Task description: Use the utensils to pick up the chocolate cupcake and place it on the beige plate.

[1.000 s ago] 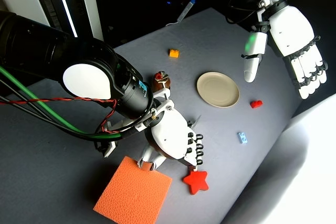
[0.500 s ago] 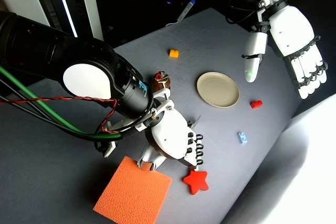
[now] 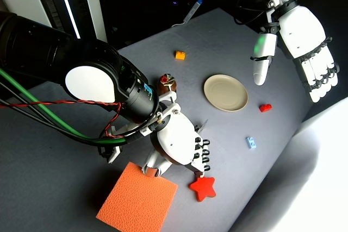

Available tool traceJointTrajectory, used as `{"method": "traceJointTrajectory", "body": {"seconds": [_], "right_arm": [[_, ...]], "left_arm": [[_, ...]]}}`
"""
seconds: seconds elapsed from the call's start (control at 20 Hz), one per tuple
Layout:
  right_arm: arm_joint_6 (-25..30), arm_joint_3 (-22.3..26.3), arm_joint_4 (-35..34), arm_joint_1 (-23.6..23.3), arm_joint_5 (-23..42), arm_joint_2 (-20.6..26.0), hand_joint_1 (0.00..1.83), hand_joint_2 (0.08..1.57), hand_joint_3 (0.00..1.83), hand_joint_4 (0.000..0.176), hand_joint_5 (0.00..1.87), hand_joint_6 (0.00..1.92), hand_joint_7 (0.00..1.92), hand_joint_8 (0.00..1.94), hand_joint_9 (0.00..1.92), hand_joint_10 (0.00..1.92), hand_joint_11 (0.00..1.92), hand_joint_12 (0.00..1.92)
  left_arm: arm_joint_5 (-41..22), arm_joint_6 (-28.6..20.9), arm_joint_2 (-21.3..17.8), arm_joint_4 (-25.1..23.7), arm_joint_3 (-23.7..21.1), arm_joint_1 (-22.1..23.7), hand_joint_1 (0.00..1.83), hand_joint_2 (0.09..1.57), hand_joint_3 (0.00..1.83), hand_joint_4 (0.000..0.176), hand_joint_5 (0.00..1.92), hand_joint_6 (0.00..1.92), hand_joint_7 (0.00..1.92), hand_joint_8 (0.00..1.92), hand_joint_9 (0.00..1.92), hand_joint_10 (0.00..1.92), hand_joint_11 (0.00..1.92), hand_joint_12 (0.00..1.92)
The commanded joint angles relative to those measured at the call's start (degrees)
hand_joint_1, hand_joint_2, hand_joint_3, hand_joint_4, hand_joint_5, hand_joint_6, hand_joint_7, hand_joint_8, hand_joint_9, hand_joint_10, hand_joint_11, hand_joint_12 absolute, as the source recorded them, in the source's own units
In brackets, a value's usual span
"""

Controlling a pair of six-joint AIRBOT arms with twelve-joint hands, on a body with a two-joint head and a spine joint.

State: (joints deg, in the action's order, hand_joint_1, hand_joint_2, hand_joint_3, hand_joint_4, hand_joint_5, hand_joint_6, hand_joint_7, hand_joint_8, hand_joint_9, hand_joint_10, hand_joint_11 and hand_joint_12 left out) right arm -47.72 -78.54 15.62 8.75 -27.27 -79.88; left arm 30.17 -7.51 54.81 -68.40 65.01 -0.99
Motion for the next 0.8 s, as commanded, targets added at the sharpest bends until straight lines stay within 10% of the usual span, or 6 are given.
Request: {"method": "traceJointTrajectory", "body": {"seconds": [0.0,0.75], "right_arm": [[-0.3,-0.2,0.9,-0.2,2.0,0.5,0.79,1.06,0.0,0.0,0.13,0.0,0.13,0.0,0.14,0.01,0.0,0.48],[-0.3,-0.2,0.9,-0.3,2.4,0.6,0.88,1.07,0.0,0.0,0.32,0.02,0.42,0.03,0.43,0.06,0.0,1.08]], "left_arm": [[-1.0,0.2,-0.6,-3.4,-0.1,0.8,0.0,1.13,0.0,0.0,0.08,0.01,0.09,0.01,0.09,0.01,0.02,0.05],[-1.0,0.2,-0.6,-3.7,-0.1,0.8,0.0,1.13,0.0,0.0,0.07,0.01,0.07,0.01,0.08,0.01,0.03,0.05]]}}
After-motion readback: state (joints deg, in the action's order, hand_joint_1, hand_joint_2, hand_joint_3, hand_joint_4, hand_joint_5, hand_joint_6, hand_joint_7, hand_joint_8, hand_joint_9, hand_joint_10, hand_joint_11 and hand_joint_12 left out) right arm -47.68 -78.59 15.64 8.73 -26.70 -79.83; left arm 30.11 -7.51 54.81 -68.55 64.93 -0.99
